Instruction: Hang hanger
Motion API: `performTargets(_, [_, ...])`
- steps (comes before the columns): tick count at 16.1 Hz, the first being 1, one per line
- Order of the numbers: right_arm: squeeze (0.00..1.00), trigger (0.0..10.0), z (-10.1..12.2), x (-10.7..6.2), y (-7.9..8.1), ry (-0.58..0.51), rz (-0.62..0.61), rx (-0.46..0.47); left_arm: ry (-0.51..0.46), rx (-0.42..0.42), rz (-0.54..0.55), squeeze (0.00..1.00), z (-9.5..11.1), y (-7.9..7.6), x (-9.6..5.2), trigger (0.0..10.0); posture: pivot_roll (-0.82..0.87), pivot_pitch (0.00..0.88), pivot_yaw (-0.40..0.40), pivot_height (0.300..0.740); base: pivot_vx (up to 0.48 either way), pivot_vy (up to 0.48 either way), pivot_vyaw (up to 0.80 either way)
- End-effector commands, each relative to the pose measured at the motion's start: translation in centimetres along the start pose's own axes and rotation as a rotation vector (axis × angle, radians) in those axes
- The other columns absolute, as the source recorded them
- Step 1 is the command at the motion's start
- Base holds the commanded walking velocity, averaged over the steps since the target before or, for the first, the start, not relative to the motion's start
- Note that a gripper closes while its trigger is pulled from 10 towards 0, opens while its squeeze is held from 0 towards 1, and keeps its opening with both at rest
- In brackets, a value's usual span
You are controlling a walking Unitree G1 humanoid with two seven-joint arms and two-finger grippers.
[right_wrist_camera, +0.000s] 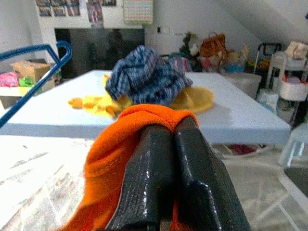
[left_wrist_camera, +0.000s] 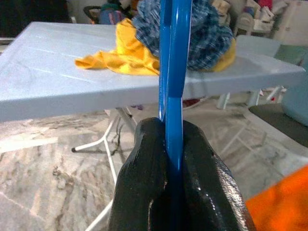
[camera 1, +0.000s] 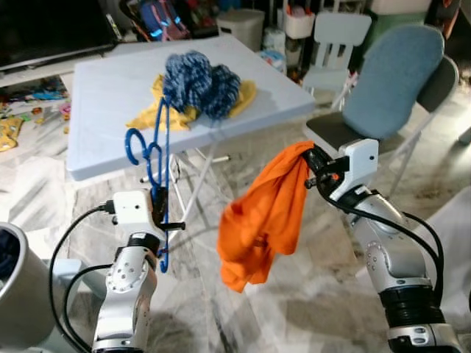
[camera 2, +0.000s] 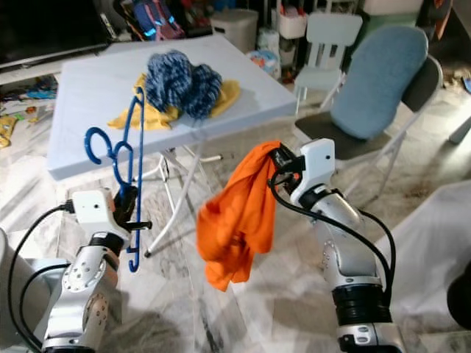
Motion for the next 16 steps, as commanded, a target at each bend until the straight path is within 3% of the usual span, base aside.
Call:
performTargets(1, [0.0,4.7,1.1,0.4,0.5,-0.036,0.015,-0.012,-0.015,0.003,0.026,0.0,0.6,0.5,0.2,10.0,-0.15,0.0,0.05,0.74,0.341,0.0,0.0])
performTargets(2, [0.0,10.0,1.2,0.6,0.8,-0.041,0.032,-0.01,-0.016,0.001,0.033,0.0,0.7,0.6,0.3,10.0,-0.15,0.0,0.053,0.74,0.364,0.0,0.0])
performTargets(4, [0.0,10.0,1.5,0.6,1.3,-0.06,0.038,-0.011,-0.023,0.001,0.038,0.0,1.0,0.6,0.5,10.0,-0.15,0.0,0.058,0.74,0.399,0.0,0.0])
performTargets(12, [0.0,10.0,2.1,1.1,1.6,-0.073,0.055,-0.002,-0.031,-0.015,0.038,0.0,1.3,0.3,0.8,10.0,-0.15,0.0,0.053,0.74,0.411,0.0,0.75])
performTargets(16, [0.0,10.0,2.4,1.5,1.6,-0.086,0.047,0.001,-0.038,-0.02,0.042,0.0,1.6,0.4,1.0,10.0,-0.15,0.0,0.052,0.74,0.409,0.251,0.0])
Point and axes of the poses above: a point about 5 cm out from each wrist's last joint towards the gripper, its own x axis pointing out of the wrist towards the gripper, its own z axis along the axis of the wrist's last joint, y = z × x, the point moved 1 cm from there along x, pointing out of the wrist towards the gripper, and after that the axes turned 10 degrees about x, right-handed, at the moved point
